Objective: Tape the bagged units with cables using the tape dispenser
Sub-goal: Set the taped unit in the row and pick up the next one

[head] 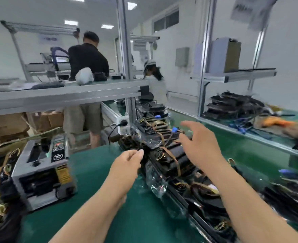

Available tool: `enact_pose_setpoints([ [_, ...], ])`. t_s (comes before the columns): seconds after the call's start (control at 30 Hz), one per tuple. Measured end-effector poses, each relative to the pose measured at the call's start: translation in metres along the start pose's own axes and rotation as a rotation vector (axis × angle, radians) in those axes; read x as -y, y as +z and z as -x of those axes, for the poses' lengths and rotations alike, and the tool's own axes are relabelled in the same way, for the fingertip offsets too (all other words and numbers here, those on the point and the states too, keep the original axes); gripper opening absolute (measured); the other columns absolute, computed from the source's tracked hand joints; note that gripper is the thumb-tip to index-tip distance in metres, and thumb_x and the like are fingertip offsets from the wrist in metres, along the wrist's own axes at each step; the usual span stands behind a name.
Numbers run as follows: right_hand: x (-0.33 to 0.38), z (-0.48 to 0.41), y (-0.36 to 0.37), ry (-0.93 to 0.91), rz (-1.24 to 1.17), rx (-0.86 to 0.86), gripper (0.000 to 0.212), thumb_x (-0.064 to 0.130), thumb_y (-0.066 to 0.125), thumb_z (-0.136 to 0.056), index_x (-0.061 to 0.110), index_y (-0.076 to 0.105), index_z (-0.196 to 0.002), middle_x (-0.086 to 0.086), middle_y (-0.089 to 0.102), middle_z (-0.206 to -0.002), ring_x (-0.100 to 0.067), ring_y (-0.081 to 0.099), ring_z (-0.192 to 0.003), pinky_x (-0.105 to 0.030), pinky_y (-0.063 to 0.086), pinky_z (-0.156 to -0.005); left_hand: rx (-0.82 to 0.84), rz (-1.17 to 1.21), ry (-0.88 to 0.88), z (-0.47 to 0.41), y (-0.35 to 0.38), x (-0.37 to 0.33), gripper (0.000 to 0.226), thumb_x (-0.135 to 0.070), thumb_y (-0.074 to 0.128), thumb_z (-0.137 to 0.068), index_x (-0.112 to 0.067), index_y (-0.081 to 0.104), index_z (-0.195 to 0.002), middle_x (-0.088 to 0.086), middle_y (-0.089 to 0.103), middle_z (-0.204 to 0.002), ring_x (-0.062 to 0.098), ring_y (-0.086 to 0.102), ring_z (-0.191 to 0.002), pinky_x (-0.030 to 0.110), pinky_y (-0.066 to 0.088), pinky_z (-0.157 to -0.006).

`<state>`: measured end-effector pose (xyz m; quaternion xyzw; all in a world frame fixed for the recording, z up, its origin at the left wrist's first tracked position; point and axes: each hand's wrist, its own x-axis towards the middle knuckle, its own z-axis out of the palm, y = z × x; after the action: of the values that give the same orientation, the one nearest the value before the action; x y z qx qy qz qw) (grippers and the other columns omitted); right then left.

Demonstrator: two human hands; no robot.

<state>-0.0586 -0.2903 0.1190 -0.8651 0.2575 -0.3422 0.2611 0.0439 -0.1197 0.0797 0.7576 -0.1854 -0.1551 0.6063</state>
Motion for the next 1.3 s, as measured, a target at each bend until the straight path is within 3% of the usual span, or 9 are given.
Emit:
enact_pose_setpoints([
  [0.13, -0.049, -0.033, -0.009, 0.192, 0.018, 0.031, 0.058, 0.029, 0.058, -0.098, 0.015, 0.039, -0.151, -0.006, 0.042, -0.156, -0.026, 0.042, -0.140, -0.033, 0.035, -0.109, 0.020, 0.100, -0.131, -0.026, 0.036, -0.008, 0.033, -0.044, 0.053, -0.099, -0.019, 0.056, -0.121, -0.005, 0.055, -0.101, 0.012, 0.051, -0.082, 0.037, 0.045, -0.088],
  [0.23, -0.071, -0.047, -0.003, 0.336, 0.014, 0.131, 0.072, 0.043, 0.055, -0.099, 0.008, 0.027, -0.156, -0.014, 0.035, -0.159, -0.031, 0.037, -0.143, -0.037, 0.035, -0.110, 0.059, 0.188, -0.299, -0.035, 0.054, -0.008, 0.065, -0.050, 0.057, -0.096, -0.013, 0.041, -0.146, 0.000, 0.053, -0.135, 0.024, 0.055, -0.114, 0.042, 0.042, -0.100],
  [0.4, -0.086, -0.044, 0.012, 0.455, -0.121, 0.222, 0.081, 0.049, 0.058, -0.094, 0.006, 0.026, -0.155, -0.014, 0.040, -0.155, -0.032, 0.043, -0.136, -0.034, 0.038, -0.094, 0.087, 0.261, -0.341, -0.037, 0.067, -0.003, 0.055, -0.052, 0.064, -0.091, -0.017, 0.056, -0.132, 0.005, 0.051, -0.145, 0.027, 0.048, -0.130, 0.043, 0.044, -0.097],
  [0.5, -0.080, -0.036, 0.009, 0.430, -0.205, 0.146, 0.081, 0.041, 0.069, -0.088, 0.009, 0.034, -0.153, -0.009, 0.051, -0.138, -0.027, 0.052, -0.111, -0.030, 0.039, -0.081, 0.071, 0.340, -0.348, -0.032, 0.065, -0.003, 0.028, -0.037, 0.065, -0.094, -0.018, 0.063, -0.115, 0.003, 0.055, -0.137, 0.026, 0.050, -0.126, 0.041, 0.045, -0.089],
  [0.7, -0.035, -0.012, -0.011, 0.328, -0.310, 0.124, 0.107, 0.053, 0.088, -0.064, 0.019, 0.037, -0.151, 0.000, 0.058, -0.125, -0.019, 0.055, -0.108, -0.032, 0.041, -0.086, 0.026, 0.481, -0.369, -0.005, 0.047, 0.008, 0.025, -0.035, 0.065, -0.093, -0.018, 0.071, -0.110, 0.002, 0.069, -0.117, 0.025, 0.063, -0.106, 0.040, 0.052, -0.081],
  [0.93, 0.044, 0.055, 0.044, 0.203, -0.885, 0.212, 0.065, 0.042, 0.088, -0.040, 0.040, 0.072, -0.103, 0.009, 0.077, -0.101, -0.016, 0.074, -0.096, -0.039, 0.058, -0.088, -0.131, 0.691, -0.360, 0.050, -0.024, 0.040, 0.026, -0.039, 0.060, -0.096, -0.021, 0.078, -0.095, 0.000, 0.076, -0.099, 0.022, 0.064, -0.091, 0.037, 0.049, -0.072],
  [1.07, 0.074, 0.098, 0.102, 0.006, -0.997, 0.497, 0.070, 0.038, 0.085, -0.053, 0.056, 0.062, -0.116, 0.020, 0.070, -0.121, -0.004, 0.068, -0.109, -0.024, 0.055, -0.092, -0.332, 0.724, -0.432, 0.072, -0.073, 0.073, 0.030, -0.033, 0.066, -0.093, -0.010, 0.071, -0.111, 0.011, 0.070, -0.113, 0.032, 0.063, -0.103, 0.036, 0.050, -0.067],
  [1.17, 0.089, 0.119, 0.138, -0.122, -0.954, 0.626, 0.089, 0.033, 0.087, -0.057, 0.063, 0.047, -0.131, 0.036, 0.057, -0.131, 0.010, 0.058, -0.118, -0.007, 0.047, -0.089, -0.279, 0.674, -0.393, 0.088, -0.111, 0.101, 0.029, -0.026, 0.059, -0.096, -0.006, 0.068, -0.116, 0.014, 0.071, -0.110, 0.029, 0.066, -0.092, 0.039, 0.054, -0.076],
  [1.3, 0.110, 0.132, 0.168, -0.150, -0.870, 0.682, 0.088, 0.025, 0.084, -0.064, 0.054, 0.045, -0.137, 0.027, 0.065, -0.125, 0.003, 0.064, -0.112, -0.015, 0.051, -0.092, -0.323, 0.629, -0.500, 0.093, -0.142, 0.123, 0.024, -0.018, 0.067, -0.093, 0.001, 0.071, -0.106, 0.018, 0.074, -0.101, 0.034, 0.067, -0.095, 0.044, 0.053, -0.082],
])
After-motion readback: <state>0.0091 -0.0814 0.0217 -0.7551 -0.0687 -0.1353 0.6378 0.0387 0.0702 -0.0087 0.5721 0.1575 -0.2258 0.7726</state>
